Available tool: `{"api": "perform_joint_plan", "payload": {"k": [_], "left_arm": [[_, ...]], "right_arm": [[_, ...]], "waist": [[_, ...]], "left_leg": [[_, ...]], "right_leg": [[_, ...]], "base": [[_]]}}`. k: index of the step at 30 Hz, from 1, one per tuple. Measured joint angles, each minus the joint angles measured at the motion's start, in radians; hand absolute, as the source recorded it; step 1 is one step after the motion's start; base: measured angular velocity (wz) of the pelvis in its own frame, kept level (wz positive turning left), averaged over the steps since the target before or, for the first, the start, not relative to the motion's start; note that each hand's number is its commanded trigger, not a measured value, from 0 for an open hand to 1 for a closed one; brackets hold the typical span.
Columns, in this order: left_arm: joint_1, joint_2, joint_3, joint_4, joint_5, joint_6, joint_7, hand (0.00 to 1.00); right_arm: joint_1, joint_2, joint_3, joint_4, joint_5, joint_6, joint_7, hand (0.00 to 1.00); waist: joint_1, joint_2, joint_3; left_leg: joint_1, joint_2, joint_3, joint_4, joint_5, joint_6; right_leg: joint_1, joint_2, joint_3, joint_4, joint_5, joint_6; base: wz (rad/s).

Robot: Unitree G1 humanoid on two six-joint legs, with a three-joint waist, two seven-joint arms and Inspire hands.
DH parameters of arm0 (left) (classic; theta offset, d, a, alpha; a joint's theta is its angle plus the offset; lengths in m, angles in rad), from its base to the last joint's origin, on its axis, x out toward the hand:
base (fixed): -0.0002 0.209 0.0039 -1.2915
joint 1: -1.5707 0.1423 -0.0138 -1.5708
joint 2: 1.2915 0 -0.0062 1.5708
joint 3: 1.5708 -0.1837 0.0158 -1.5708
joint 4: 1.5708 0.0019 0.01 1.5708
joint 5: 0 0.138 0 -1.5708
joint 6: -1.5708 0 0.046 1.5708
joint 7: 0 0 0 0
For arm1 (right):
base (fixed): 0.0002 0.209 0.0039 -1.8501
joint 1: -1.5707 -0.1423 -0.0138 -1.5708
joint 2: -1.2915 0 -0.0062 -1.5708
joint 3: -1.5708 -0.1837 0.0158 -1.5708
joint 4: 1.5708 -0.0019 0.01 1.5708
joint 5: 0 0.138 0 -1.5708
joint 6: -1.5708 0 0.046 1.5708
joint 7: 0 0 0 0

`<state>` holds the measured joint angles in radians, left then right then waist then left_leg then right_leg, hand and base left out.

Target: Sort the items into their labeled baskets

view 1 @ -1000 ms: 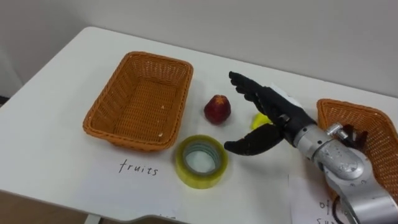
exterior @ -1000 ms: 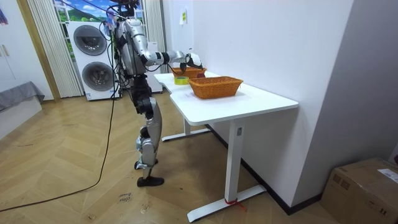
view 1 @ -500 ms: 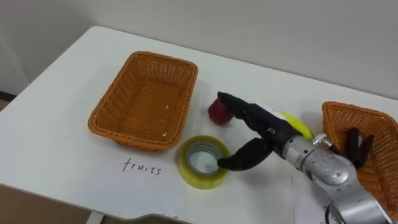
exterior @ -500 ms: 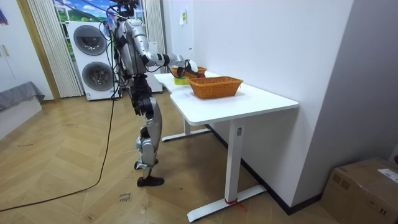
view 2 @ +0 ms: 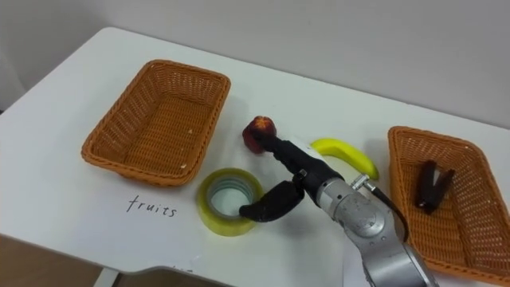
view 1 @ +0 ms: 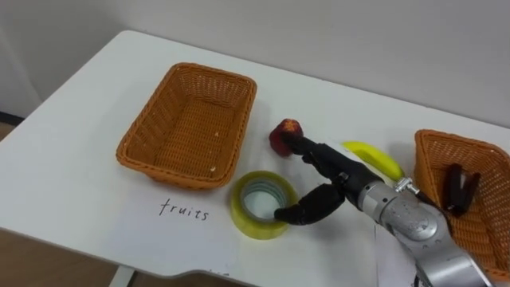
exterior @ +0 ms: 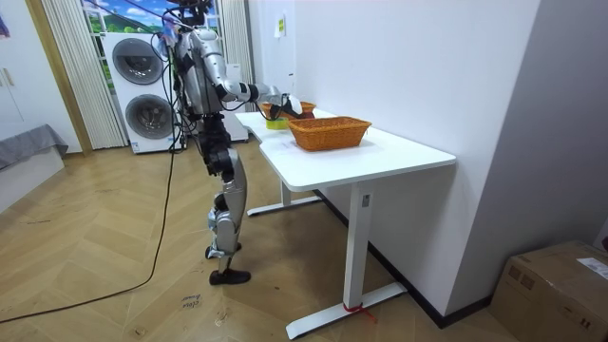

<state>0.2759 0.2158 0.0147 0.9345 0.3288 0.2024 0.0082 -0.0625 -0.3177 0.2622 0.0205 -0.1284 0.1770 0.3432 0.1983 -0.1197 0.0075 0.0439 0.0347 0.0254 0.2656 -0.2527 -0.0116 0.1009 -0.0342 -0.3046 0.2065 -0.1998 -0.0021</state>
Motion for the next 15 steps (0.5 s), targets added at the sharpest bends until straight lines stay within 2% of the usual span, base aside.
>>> {"api": "perform_joint_plan", "payload": {"k": [15], "left_arm": [[0.0,0.0,-0.001,-0.016,0.0,0.01,0.002,0.0]], "right_arm": [[0.0,0.0,0.0,0.003,-0.005,0.009,-0.004,0.0]], "waist": [[0.001,-0.001,-0.0009]], "left_leg": [[-0.003,0.001,-0.001,0.001,0.0,0.0]], "right_leg": [[-0.001,0.0,-0.005,0.0,0.001,-0.001]], "base": [[0.0]]}}
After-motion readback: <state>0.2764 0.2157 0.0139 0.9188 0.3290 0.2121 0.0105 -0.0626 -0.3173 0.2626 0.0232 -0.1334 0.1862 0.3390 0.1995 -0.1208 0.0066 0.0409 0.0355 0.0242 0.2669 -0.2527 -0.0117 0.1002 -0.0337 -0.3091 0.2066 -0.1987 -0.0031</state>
